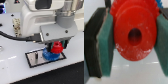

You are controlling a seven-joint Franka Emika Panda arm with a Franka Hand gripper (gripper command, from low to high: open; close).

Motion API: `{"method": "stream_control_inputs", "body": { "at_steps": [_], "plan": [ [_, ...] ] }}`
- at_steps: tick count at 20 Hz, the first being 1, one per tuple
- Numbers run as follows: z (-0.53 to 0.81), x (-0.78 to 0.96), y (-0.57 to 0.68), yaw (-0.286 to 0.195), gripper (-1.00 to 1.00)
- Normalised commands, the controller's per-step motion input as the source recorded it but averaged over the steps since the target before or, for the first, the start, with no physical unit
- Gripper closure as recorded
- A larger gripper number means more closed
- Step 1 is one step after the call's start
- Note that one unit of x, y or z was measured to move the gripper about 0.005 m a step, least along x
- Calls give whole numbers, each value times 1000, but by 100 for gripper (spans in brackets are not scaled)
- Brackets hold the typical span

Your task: Insert the blue gear onto the right peg, followed by the red gear

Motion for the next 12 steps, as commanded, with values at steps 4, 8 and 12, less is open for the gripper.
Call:
{"method": "stream_control_inputs", "body": {
  "at_steps": [4,8,12],
  "plan": [
    [114,19,-64,0,100],
    [7,84,-160,0,100],
    [-53,153,-198,0,100]
  ]
}}
